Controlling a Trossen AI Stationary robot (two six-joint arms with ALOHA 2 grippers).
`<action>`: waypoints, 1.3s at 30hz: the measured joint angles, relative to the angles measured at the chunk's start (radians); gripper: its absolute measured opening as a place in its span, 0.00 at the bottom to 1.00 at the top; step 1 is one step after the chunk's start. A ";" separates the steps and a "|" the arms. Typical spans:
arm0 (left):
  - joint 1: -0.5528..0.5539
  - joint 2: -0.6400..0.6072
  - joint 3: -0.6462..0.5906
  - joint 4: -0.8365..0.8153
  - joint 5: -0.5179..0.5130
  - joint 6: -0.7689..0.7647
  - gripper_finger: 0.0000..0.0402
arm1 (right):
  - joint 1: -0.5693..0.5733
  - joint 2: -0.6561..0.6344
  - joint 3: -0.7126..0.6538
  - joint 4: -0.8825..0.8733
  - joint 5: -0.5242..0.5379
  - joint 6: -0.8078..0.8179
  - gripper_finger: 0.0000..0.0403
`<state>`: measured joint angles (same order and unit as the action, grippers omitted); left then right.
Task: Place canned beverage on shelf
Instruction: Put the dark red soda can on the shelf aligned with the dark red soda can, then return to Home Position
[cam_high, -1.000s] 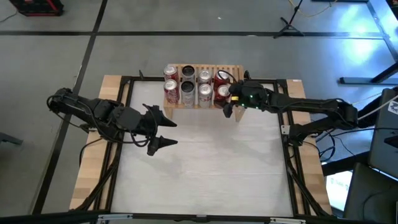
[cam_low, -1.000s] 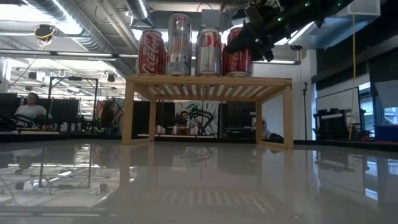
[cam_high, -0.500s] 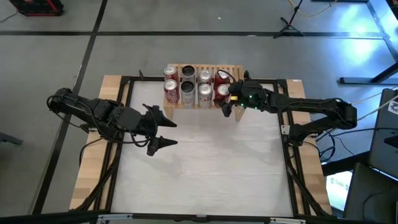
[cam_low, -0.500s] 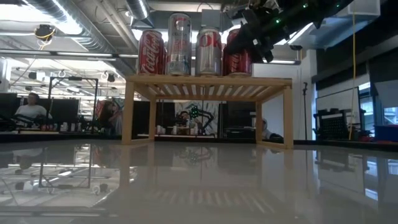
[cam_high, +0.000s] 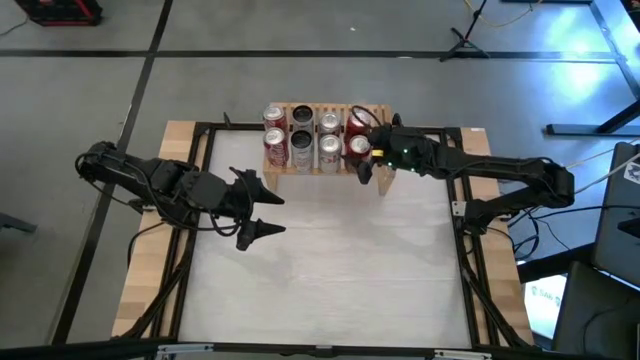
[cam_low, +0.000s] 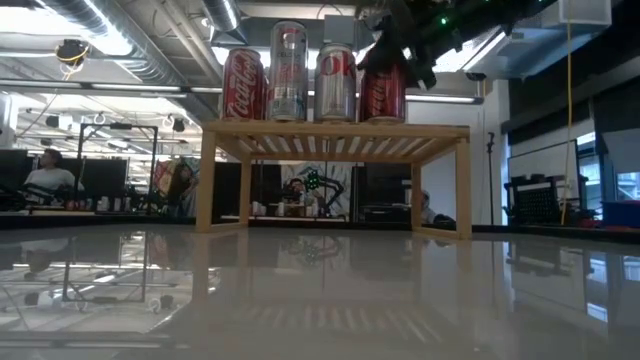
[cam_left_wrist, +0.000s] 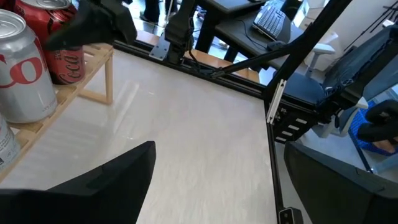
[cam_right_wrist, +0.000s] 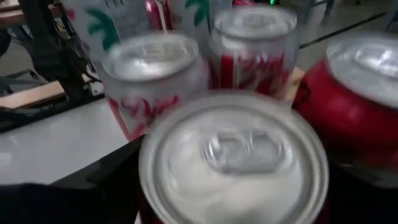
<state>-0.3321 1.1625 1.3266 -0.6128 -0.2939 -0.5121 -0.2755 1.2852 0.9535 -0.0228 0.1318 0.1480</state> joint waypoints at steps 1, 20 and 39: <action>0.000 0.000 0.000 0.000 0.000 0.000 0.87 | 0.000 -0.001 0.013 -0.005 -0.001 -0.004 0.86; -0.001 0.000 -0.001 0.003 0.000 -0.001 0.87 | 0.001 -0.001 0.356 -0.344 -0.027 -0.033 0.84; 0.044 -0.121 -0.001 -0.196 -0.110 0.110 0.51 | 0.321 -0.005 0.422 -0.374 -0.099 -0.005 0.35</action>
<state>-0.2885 1.0413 1.3252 -0.8090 -0.4038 -0.4018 0.0455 1.2804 1.3754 -0.3968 0.0326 0.1427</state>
